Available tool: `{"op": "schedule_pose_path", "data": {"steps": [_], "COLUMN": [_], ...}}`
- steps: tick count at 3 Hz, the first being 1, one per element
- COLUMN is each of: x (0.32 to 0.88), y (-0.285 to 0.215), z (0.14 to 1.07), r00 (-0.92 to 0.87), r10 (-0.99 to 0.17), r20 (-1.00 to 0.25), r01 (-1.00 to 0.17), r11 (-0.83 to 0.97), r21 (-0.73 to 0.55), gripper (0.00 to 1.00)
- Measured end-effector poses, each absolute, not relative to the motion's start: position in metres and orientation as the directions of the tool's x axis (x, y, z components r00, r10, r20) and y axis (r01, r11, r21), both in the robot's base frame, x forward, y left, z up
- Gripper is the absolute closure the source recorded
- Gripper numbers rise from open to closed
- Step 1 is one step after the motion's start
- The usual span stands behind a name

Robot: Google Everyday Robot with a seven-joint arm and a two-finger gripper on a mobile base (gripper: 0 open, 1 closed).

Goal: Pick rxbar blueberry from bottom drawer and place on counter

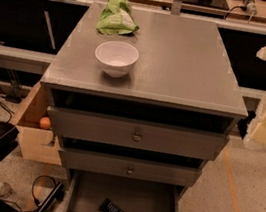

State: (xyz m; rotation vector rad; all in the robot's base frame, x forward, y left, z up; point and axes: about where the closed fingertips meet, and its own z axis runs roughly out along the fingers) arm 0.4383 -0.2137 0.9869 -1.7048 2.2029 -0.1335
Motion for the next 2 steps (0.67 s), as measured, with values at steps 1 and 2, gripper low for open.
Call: {"op": "schedule_pose_path", "data": {"steps": [1,2], "x": [0.438,0.431], "y": [-0.214,-0.230], "z": [0.987,0.967], "r00": [-0.214,-0.231], "r10": [-0.953,-0.940], "r20": [-0.216,-0.250], "r01": [-0.919,-0.911], "r11": [0.271,0.300], "r21": [-0.285,-0.284], "gripper": [0.00,0.00]}}
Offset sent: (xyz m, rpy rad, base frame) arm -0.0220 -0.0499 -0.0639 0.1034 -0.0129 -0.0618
